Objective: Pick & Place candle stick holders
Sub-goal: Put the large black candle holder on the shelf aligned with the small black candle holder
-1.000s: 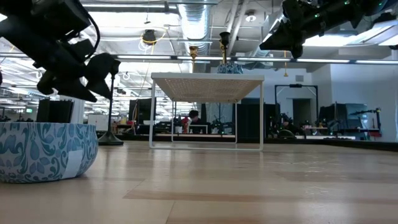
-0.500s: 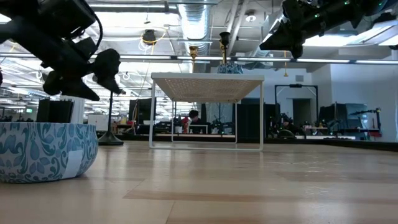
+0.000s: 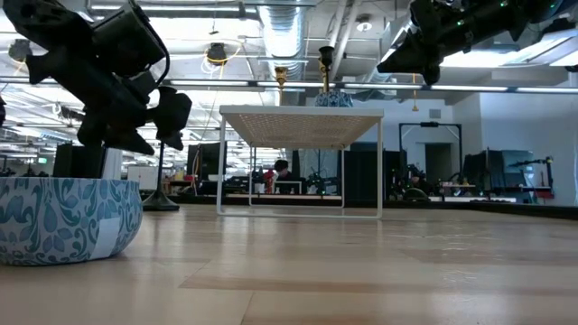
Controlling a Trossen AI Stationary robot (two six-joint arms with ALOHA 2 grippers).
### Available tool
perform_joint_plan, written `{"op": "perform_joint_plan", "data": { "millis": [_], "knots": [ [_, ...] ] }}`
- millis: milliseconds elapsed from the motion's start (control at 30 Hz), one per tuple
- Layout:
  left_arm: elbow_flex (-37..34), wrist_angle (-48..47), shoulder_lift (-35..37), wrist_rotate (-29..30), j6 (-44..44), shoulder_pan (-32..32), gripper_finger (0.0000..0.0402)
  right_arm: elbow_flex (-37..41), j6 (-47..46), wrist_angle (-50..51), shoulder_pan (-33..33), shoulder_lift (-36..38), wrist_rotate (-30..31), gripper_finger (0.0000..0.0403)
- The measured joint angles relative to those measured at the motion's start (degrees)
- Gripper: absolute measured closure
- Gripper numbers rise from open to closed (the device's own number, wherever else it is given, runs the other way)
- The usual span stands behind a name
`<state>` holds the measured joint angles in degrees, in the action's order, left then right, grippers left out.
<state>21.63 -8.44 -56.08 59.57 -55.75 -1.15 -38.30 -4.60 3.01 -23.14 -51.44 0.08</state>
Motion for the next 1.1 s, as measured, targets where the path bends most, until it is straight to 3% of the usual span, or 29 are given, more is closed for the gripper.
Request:
{"op": "perform_joint_plan", "data": {
  "millis": [767, 1100],
  "knots": [
    [0.0, 1.2, -0.2, -0.3, 0.2, 0.4, 0.0384, 0.0, 0.0, 0.0, 0.0, 0.0, 0.0, 0.0403],
    [1.3, 1.6, 0.5, -3.9, 4.0, 0.4, 0.0394, 0.0, 0.0, 0.0, 0.0, 0.0, 0.0, 0.0403]
  ]
}}
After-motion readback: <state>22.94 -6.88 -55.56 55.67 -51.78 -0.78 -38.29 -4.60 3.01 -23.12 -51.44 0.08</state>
